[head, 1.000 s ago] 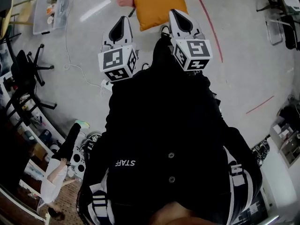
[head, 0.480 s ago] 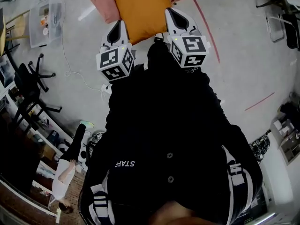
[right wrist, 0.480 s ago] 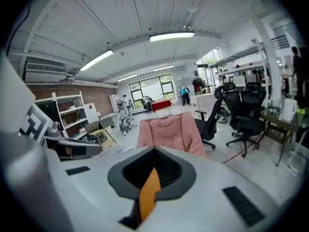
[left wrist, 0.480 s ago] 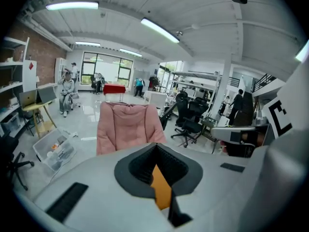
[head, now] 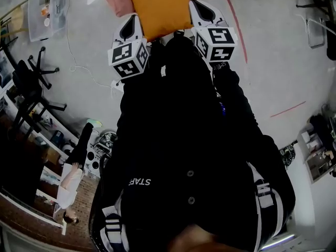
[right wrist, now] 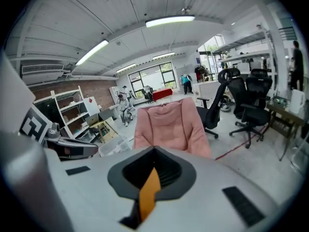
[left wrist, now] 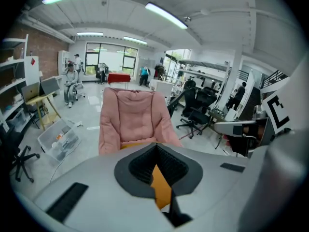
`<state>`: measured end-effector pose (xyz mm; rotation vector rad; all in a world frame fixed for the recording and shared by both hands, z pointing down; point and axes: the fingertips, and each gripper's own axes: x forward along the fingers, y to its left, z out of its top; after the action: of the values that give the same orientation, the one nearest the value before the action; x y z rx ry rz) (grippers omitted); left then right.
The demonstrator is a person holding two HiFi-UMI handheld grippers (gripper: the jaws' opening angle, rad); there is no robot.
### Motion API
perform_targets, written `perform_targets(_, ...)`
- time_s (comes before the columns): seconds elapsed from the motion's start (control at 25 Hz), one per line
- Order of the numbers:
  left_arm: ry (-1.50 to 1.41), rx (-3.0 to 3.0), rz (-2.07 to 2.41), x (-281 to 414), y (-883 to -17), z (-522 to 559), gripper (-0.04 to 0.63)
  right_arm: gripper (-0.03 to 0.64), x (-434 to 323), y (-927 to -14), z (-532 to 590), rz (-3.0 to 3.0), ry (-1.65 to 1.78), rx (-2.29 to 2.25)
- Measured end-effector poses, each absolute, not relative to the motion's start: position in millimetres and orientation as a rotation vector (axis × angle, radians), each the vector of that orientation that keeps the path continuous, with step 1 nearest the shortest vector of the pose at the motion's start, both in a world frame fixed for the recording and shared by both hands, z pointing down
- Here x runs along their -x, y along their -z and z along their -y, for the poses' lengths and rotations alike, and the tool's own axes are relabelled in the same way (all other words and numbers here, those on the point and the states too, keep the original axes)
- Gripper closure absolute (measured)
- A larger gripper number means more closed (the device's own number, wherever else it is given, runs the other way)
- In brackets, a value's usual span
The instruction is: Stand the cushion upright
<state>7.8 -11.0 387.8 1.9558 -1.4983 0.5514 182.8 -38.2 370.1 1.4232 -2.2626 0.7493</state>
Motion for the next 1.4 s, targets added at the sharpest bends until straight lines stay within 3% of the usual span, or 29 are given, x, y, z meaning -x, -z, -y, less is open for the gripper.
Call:
perform_targets(0.28,-0.586,-1.914,1.42,5.0,-457.6,29.6,0.594,0.606,-164.6,-439.2,48.9,2.171,-0.797,-1.376)
perform_targets(0.92,-0.729,-1.7,1.334,8.0,-715.1,76.4,0.585,0.604,-174.7,-703.9,105.3,1.947,-0.919,-1.285)
perform_targets(1.0,-0.724,-1.676,1.339,10.0,-737.8,78.1,0.55,0.579,-178.7,-728.3,108.1,1.933,-0.918,-1.266)
perform_targets(1.08,-0.733,-1.665,1.344,11.6,-756.2,81.4,0.515,0.488,-183.4,-747.5,111.8,1.92,-0.923,-1.253)
perform_targets(1.2,-0.762,-1.644,1.308,11.9,-782.5,84.4,0.402,0.469,-190.0,-769.7,117.4,1.889,-0.921,-1.254)
perform_targets(1.32,-0.812,-1.609,1.245,11.1,-807.5,86.7,0.285,0.365,-190.2,-795.2,119.9,1.84,-0.96,-1.231)
perform_targets(1.4,-0.838,-1.594,1.219,8.1,-817.9,90.1,0.282,0.357,-189.5,-808.0,121.3,1.817,-0.989,-1.215)
